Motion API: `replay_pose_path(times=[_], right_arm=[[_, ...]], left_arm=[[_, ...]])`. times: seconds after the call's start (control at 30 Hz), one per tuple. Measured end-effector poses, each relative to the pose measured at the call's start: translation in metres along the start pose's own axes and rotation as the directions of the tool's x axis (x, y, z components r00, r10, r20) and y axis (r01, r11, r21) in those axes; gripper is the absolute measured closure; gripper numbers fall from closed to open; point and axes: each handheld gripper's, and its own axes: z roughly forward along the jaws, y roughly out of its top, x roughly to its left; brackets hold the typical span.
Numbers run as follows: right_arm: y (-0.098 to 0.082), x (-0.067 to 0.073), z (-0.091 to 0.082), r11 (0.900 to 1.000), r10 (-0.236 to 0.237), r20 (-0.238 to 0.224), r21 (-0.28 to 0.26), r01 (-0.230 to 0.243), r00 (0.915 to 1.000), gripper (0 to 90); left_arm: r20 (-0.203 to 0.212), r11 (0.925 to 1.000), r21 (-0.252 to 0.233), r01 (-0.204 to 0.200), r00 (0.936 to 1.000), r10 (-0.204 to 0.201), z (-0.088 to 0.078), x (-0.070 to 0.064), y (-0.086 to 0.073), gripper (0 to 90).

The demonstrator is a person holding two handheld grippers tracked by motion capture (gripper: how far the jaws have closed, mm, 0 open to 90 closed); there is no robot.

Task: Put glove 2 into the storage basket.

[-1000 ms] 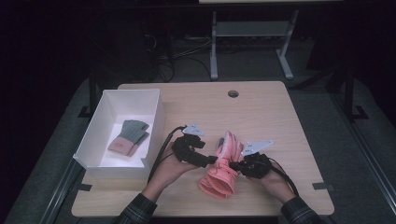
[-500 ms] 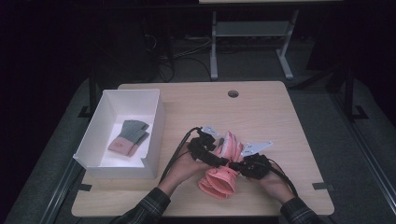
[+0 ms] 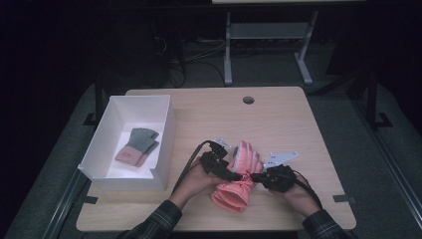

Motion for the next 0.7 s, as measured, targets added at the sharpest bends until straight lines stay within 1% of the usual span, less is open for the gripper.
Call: replay_pose_path(times=[0.07,0.1,0.17,0.2,0.23,0.27,0.3,0.4,0.43,0.5,0.53,0.57,0.63,0.67,0.7], right_arm=[[-0.004,-0.001,0.000,1.000,0.006,-0.008,-0.001,-0.006,1.0000,90.0],[-0.004,-0.001,0.001,1.000,0.021,-0.012,0.009,-0.021,0.9997,90.0],[-0.006,-0.003,0.005,0.999,0.028,-0.015,0.025,-0.028,0.9995,90.0],[-0.006,-0.003,0.007,0.999,0.029,-0.016,0.032,-0.028,0.9995,90.0],[-0.006,-0.003,0.008,0.999,0.026,-0.015,0.032,-0.025,0.9996,90.0],[-0.006,-0.003,0.008,0.999,0.025,-0.013,0.035,-0.024,0.9996,90.0],[-0.007,-0.003,0.009,0.999,0.027,-0.012,0.036,-0.027,0.9995,90.0],[-0.007,-0.003,0.010,0.999,0.031,-0.011,0.037,-0.031,0.9994,90.0],[-0.007,-0.003,0.010,0.999,0.033,-0.012,0.038,-0.032,0.9994,90.0],[-0.007,-0.003,0.010,0.999,0.036,-0.014,0.038,-0.036,0.9992,90.0],[-0.007,-0.003,0.010,0.999,0.034,-0.013,0.038,-0.034,0.9993,90.0],[-0.007,-0.003,0.010,0.999,0.033,-0.013,0.038,-0.033,0.9994,90.0],[-0.007,-0.003,0.011,0.999,0.034,-0.014,0.039,-0.033,0.9993,90.0],[-0.007,-0.003,0.010,0.999,0.033,-0.014,0.038,-0.032,0.9994,90.0],[-0.007,-0.004,0.010,0.999,0.033,-0.015,0.038,-0.033,0.9993,90.0]], left_arm=[[0.014,0.9999,0.008,0.008,0.9999,-0.008,0.002,0.001,0.000,17.0],[0.018,0.9998,0.016,0.007,0.9998,-0.007,0.003,0.002,0.000,17.1],[0.037,0.9995,0.025,0.018,0.9991,-0.019,0.006,0.002,0.000,17.2],[0.048,0.9994,0.028,0.021,0.9986,-0.023,0.007,0.003,-0.001,18.1],[0.074,0.9993,0.029,0.022,0.9970,-0.024,0.008,0.003,-0.001,20.8],[0.072,0.9992,0.034,0.020,0.9972,-0.023,0.008,0.002,0.000,22.8],[0.078,0.9992,0.035,0.019,0.9967,-0.022,0.009,0.002,0.000,23.0],[0.104,0.9989,0.042,0.018,0.9943,-0.023,0.010,0.003,0.001,26.7],[0.116,0.9985,0.048,0.024,0.9928,-0.029,0.010,0.003,0.002,27.8],[0.136,0.9977,0.052,0.043,0.9895,-0.050,0.011,0.004,0.002,32.1],[0.143,0.9973,0.057,0.046,0.9883,-0.054,0.011,0.005,0.002,34.2],[0.158,0.9969,0.058,0.052,0.9855,-0.061,0.011,0.007,0.002,36.3],[0.173,0.9965,0.061,0.057,0.9826,-0.067,0.010,0.009,0.002,42.1],[0.179,0.9962,0.059,0.064,0.9811,-0.073,0.009,0.009,0.002,46.5],[0.180,0.9961,0.064,0.061,0.9811,-0.071,0.008,0.009,0.002,49.8]])
